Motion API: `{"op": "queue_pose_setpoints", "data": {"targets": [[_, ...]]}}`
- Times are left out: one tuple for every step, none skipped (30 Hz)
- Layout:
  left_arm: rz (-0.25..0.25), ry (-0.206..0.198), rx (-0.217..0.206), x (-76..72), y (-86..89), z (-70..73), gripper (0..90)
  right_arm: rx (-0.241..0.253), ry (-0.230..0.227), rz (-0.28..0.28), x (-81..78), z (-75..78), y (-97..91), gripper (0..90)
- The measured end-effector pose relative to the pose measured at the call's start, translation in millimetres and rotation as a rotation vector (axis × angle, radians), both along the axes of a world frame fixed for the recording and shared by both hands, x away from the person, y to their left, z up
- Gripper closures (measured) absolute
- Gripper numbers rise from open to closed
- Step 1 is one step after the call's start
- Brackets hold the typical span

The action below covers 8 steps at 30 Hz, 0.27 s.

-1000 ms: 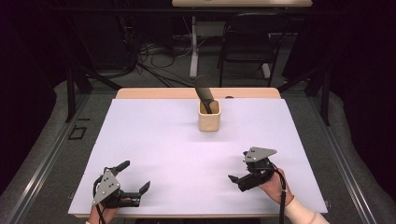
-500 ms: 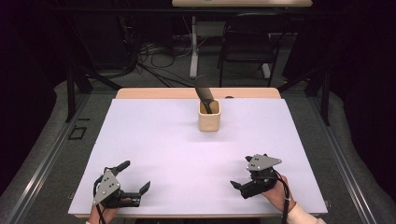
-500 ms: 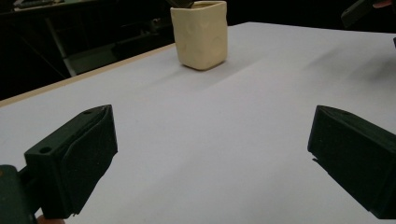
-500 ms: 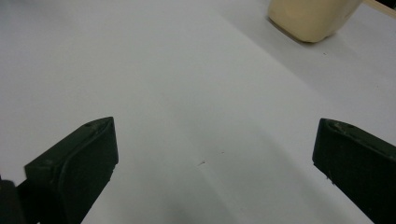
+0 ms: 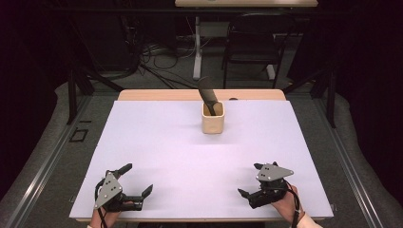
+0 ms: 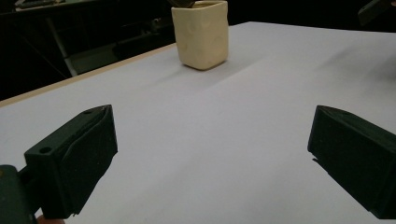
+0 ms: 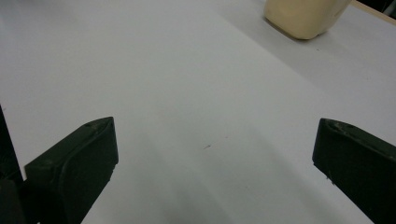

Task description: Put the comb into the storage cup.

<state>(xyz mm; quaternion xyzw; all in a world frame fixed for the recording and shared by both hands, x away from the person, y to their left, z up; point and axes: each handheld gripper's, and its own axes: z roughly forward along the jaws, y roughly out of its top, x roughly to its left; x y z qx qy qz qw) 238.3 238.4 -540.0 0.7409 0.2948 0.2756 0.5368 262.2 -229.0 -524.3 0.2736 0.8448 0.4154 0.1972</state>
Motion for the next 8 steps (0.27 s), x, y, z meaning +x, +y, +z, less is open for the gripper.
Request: {"op": "queue_pose_setpoints", "data": {"targets": [[0.001,0.001,0.001,0.0,0.0,0.0,1.3,0.002,-0.002,0.002,-1.4,1.0,-1.1,0.0],[0.002,0.002,0.002,0.1,-0.2,-0.1,1.3,0.010,-0.009,-0.004,-2.9,1.6,-1.7,0.0],[0.002,0.001,0.005,0.2,-0.3,-0.2,1.4,0.013,-0.011,-0.004,-4.4,2.5,-2.8,0.0],[0.003,0.002,0.005,0.2,-0.4,-0.3,1.3,0.021,-0.020,-0.003,-5.8,3.0,-3.6,0.0],[0.003,0.003,0.006,0.3,-0.4,-0.4,1.3,0.024,-0.025,-0.003,-7.4,3.7,-4.6,0.0],[0.004,0.004,0.006,0.4,-0.6,-0.5,1.3,0.023,-0.031,-0.001,-8.4,4.5,-5.6,0.0],[0.004,0.004,0.008,0.5,-0.5,-0.6,1.3,0.027,-0.031,-0.005,-9.5,4.9,-6.2,0.0],[0.005,0.005,0.009,0.5,-0.6,-0.7,1.3,0.030,-0.036,-0.006,-9.9,5.3,-7.3,0.0]]}}
